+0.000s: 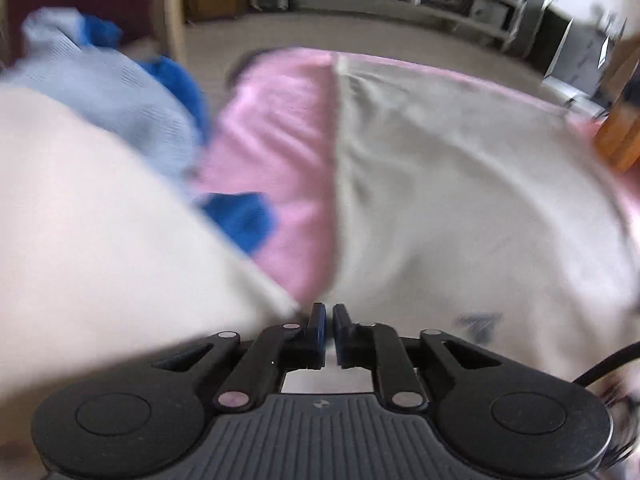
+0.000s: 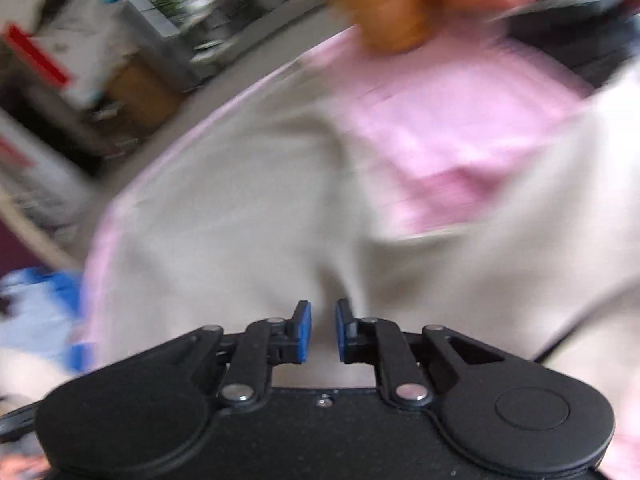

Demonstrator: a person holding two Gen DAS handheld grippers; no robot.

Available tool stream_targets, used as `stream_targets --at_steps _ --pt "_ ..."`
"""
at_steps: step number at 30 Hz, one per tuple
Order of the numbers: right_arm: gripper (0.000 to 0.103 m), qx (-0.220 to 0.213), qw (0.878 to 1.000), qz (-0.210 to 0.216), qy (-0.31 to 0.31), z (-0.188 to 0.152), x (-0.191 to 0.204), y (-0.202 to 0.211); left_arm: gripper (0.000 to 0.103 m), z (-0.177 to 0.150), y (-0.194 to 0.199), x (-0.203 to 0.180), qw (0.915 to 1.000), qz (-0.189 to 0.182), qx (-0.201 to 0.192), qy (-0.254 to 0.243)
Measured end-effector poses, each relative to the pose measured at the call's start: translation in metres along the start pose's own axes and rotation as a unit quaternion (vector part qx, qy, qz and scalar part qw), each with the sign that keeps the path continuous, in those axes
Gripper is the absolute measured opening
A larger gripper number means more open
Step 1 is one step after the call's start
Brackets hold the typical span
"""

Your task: Fold clothes

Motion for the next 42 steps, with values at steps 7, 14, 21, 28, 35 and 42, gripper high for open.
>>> stream_targets --at_steps 7,14,21,28,35,42 --pt "0.035 -0.133 0.988 -0.014 0.072 -0.012 0.041 0.107 0.02 -0.008 0.109 0.017 0.9937 -0.036 -0.105 0.009" --pt "0.092 -0.281 0.91 -0.048 0.3 -0.032 0.13 0.203 0.03 -0.026 0.183 0.025 0.9822 -0.069 -0.171 0.034" --pt "0.103 -0.29 0.863 -0.019 0.413 -0.058 0.188 0.237 0.034 -0.05 0.198 0.025 0.9802 -0.09 -0.174 0.031" --pt "0.103 -0.255 0.916 0.084 0.297 -0.055 0.192 0.215 0.037 -0.068 0.19 0.028 0.9854 -0.09 -0.143 0.022" --pt "0.103 -0.197 0.938 0.057 0.28 -0.053 0.185 0.217 0.045 -0.075 0.178 0.035 0.989 -0.082 -0.121 0.022" --pt "0.102 -0.147 0.952 0.007 0.27 -0.065 0.16 0.195 0.042 -0.088 0.13 0.013 0.9964 -0.076 -0.038 -0.005"
Point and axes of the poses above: each gripper's, at about its wrist camera, not at the fingertips, and y roughly against the way its jaws point, x to its left, z to its top, the point moved 2 cm from there along -y, roughly the way its jaws point, and after that the axes turned 14 degrees about y, right-handed, at the moved point
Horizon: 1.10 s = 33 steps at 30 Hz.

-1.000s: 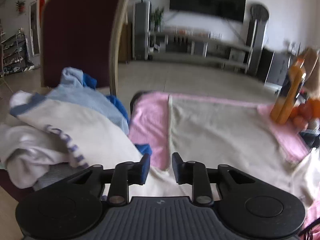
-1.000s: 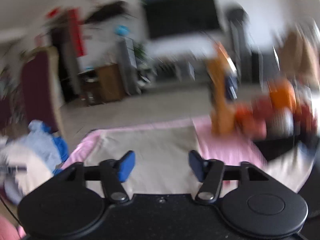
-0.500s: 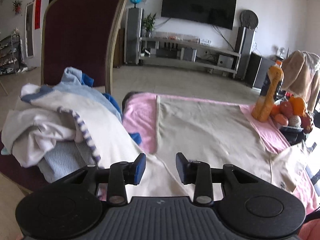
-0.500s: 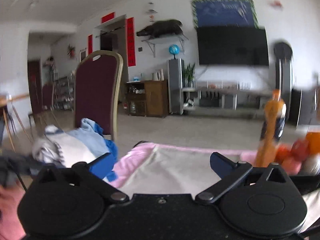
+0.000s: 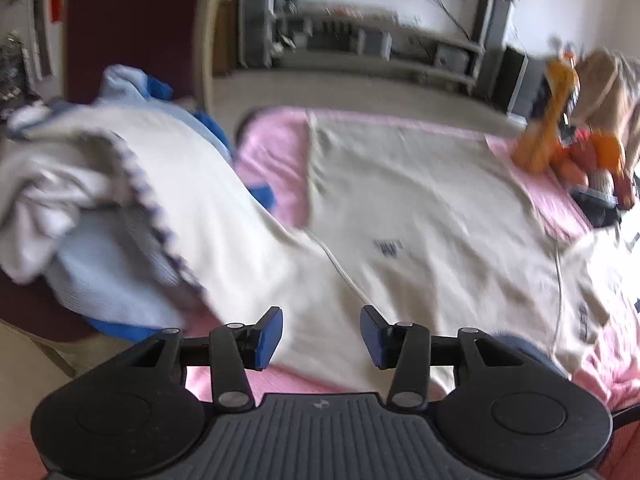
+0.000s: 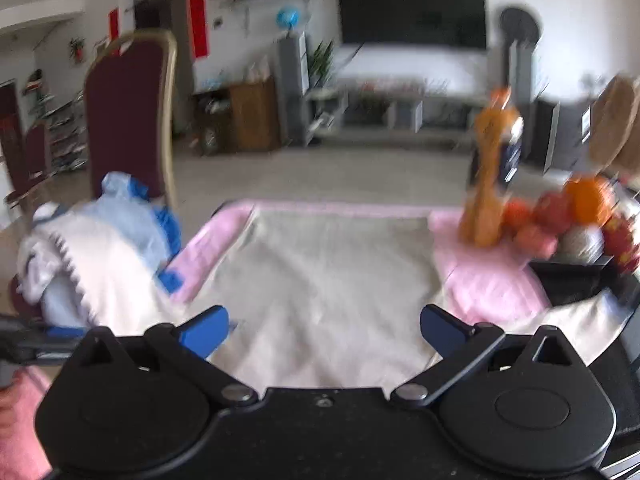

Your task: Fold clothes

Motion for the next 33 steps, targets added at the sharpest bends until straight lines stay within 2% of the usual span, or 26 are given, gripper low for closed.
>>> stream_targets --at_steps 2,6,9,12,13,14,15,16,17,19,21,24,27,30,32,33 --pt "0.096 0.017 0.999 0.021 -0.018 -0.012 -0.004 -0.013 0.041 -0.005 -0.011 -0.007 0.9998 -0.004 0.016 -0.013" --pt "0.096 0.024 0.999 0.023 -0.043 -0.031 -0.013 -0.031 0.04 -0.006 -0.034 -0.01 0.9992 0.003 0.037 -0.016" --pt "0.096 0.043 0.996 0.011 -0.076 -0.045 -0.031 -0.052 0.037 0.003 -0.052 -0.003 0.9988 0.013 0.046 0.011" --pt "0.094 0.041 0.993 -0.015 -0.113 -0.054 -0.053 -0.071 0.03 0.015 -0.071 0.002 0.9978 0.018 0.054 0.035" --pt "0.083 0.043 0.991 -0.021 -0.123 -0.057 -0.06 -0.076 0.025 0.018 -0.078 0.001 0.9976 0.018 0.055 0.037" --pt "0.066 0.048 0.99 -0.019 -0.133 -0.058 -0.065 -0.082 0.024 0.019 -0.083 -0.001 0.9976 0.016 0.057 0.036" --pt "0.058 0.054 0.988 -0.014 -0.145 -0.06 -0.069 -0.09 0.024 0.02 -0.089 -0.004 0.9975 0.009 0.061 0.034" --pt "0.043 0.064 0.986 -0.005 -0.157 -0.063 -0.072 -0.098 0.023 0.02 -0.095 -0.007 0.9974 0.001 0.065 0.032" --pt "0.034 0.068 0.984 0.013 -0.166 -0.066 -0.073 -0.104 0.023 0.018 -0.099 -0.011 0.9967 -0.017 0.073 0.029" --pt "0.034 0.074 0.98 0.052 -0.178 -0.072 -0.071 -0.115 0.023 0.011 -0.107 -0.02 0.9933 -0.062 0.095 0.021" --pt "0.034 0.086 0.977 0.084 -0.178 -0.078 -0.064 -0.124 0.024 0.001 -0.108 -0.03 0.9905 -0.08 0.111 -0.005" --pt "0.035 0.127 0.977 0.089 -0.149 -0.084 -0.051 -0.133 0.023 -0.014 -0.101 -0.044 0.9894 -0.074 0.107 -0.064" --pt "0.036 0.167 0.972 0.084 -0.14 -0.094 -0.046 -0.138 0.023 -0.028 -0.092 -0.051 0.9866 -0.076 0.118 -0.083" --pt "0.037 0.179 0.973 0.07 -0.127 -0.099 -0.042 -0.133 0.023 -0.043 -0.081 -0.054 0.9834 -0.069 0.137 -0.097" --pt "0.044 0.177 0.973 0.07 -0.132 -0.101 -0.043 -0.125 0.023 -0.054 -0.072 -0.053 0.9817 -0.058 0.147 -0.107" --pt "0.045 0.176 0.973 0.069 -0.133 -0.103 -0.043 -0.121 0.023 -0.058 -0.065 -0.051 0.9813 -0.054 0.147 -0.111"
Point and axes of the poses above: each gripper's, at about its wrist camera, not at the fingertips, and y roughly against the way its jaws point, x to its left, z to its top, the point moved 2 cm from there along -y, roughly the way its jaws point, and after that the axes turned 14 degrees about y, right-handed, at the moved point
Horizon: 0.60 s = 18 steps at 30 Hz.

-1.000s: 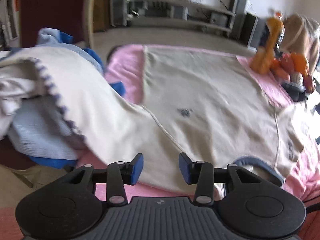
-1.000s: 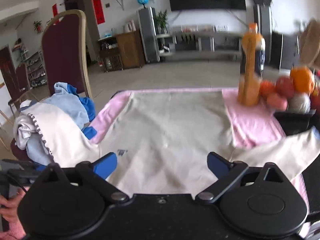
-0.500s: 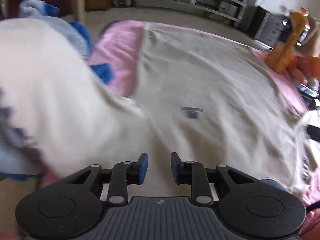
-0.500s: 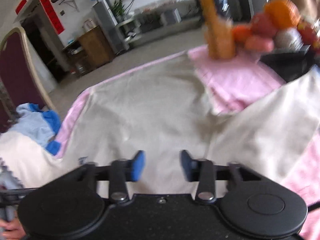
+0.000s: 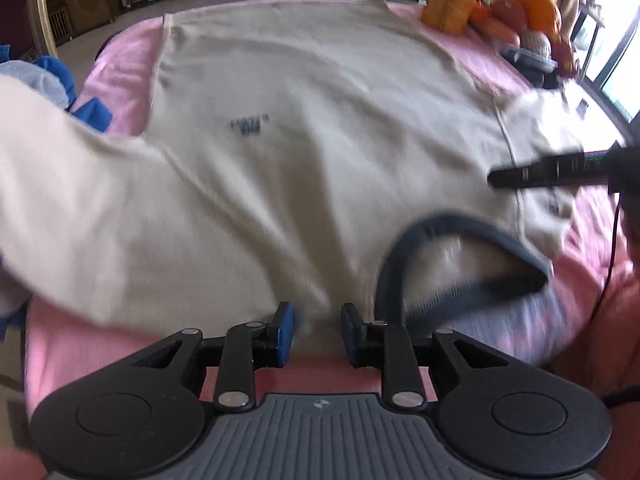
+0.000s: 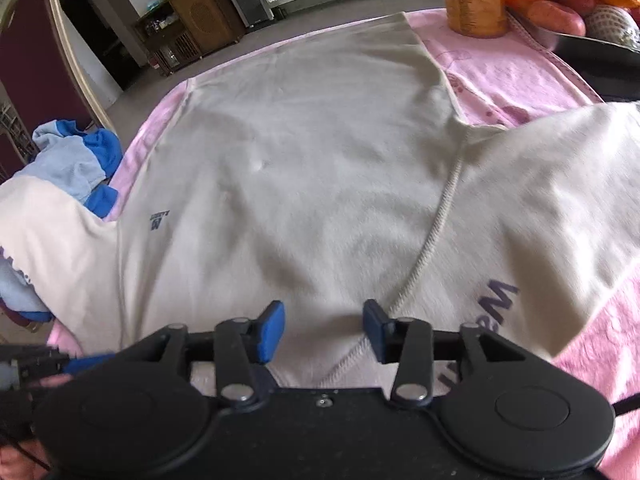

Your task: Fold clothes

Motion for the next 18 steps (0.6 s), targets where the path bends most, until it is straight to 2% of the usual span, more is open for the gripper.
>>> stream_targets --at_steps 3,6,8,11,14,18 --pt "0.045 -0.001 1.0 -0.012 0.003 -0.008 0.0 0.01 0.023 -0.01 0.015 0.007 0.9999 0.0 0.011 0.006" --pt "0.047 -0.02 1.0 -0.001 0.008 -0.014 0.006 0.023 0.024 -0.011 0.035 0.027 0.9992 -0.003 -0.013 0.038" --pt "0.048 -0.035 0.999 0.02 0.014 -0.016 0.013 0.03 0.024 -0.006 0.045 0.042 0.9973 0.001 -0.039 0.062" --pt "0.048 -0.046 0.996 0.062 0.051 -0.016 0.038 0.035 0.024 0.004 0.043 0.053 0.9951 0.039 -0.07 0.058" --pt "0.048 -0.04 0.988 0.112 0.103 -0.019 0.068 0.031 0.024 0.009 0.031 0.062 0.9937 0.052 -0.075 0.064" --pt "0.047 -0.014 0.971 0.177 0.162 -0.026 0.101 0.018 0.024 0.009 0.021 0.069 0.9939 0.059 -0.064 0.068"
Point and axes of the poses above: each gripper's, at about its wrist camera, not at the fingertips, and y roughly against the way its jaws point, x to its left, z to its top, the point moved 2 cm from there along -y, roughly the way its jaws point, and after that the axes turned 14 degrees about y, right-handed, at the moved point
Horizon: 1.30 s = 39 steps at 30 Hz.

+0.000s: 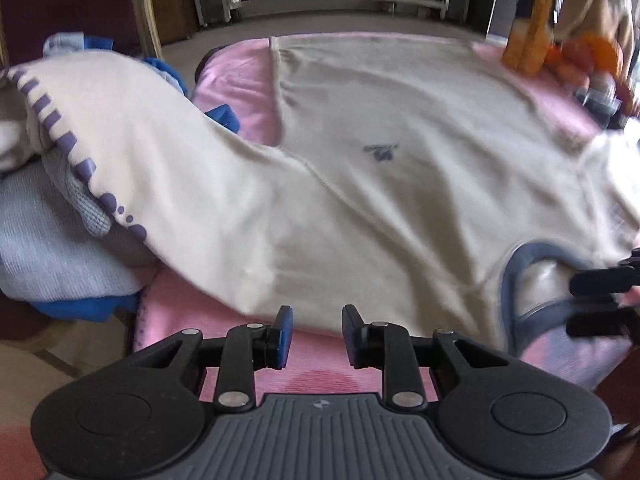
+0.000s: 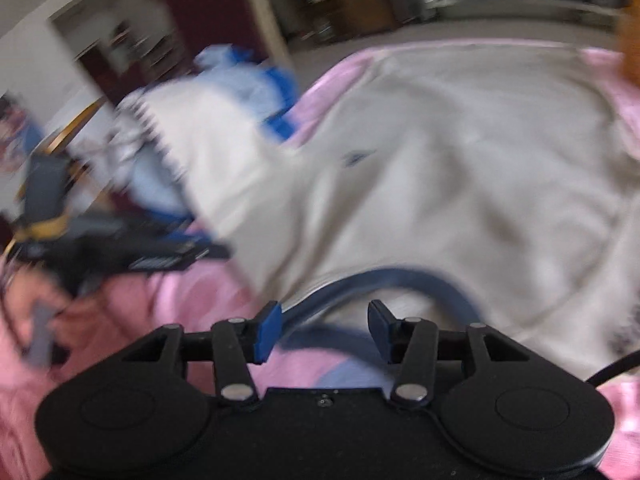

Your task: Fold clothes

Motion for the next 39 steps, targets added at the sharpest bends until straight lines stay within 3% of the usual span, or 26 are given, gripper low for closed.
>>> stream_targets --at_steps 5,12,19,28,30,31,32,39 --pt "0.045 0.038 0.998 0.041 0.023 -0.004 0.016 -0.023 0.024 0.003 -0.007 0.015 0.9994 0.002 0.01 0.033" --pt "0.045 0.016 0.999 0.042 0.009 0.0 0.013 -0.018 0.024 0.001 -0.002 0.013 0.9995 -0.005 0.006 0.031" --pt "0.044 0.032 0.998 0.049 0.026 -0.008 0.021 -0.022 0.024 0.001 -0.014 0.013 0.9992 0.011 0.02 0.034" --pt "0.03 0.028 0.998 0.029 0.046 -0.004 0.03 -0.041 0.031 0.002 -0.016 0.016 0.9989 0.014 0.021 0.04" --pt "0.019 0.025 0.998 0.017 0.054 -0.004 0.031 -0.041 0.032 0.002 -0.016 0.015 0.999 0.017 0.02 0.036" --pt "0.007 0.023 0.998 0.01 0.056 -0.005 0.03 -0.041 0.034 0.002 -0.017 0.015 0.999 0.018 0.02 0.035" --pt "0.005 0.021 0.998 0.003 0.059 -0.005 0.03 -0.04 0.034 0.002 -0.017 0.015 0.999 0.02 0.019 0.034" --pt "0.004 0.04 0.998 -0.009 0.052 -0.014 0.02 -0.023 0.036 0.003 -0.017 0.018 0.9991 0.025 0.019 0.031"
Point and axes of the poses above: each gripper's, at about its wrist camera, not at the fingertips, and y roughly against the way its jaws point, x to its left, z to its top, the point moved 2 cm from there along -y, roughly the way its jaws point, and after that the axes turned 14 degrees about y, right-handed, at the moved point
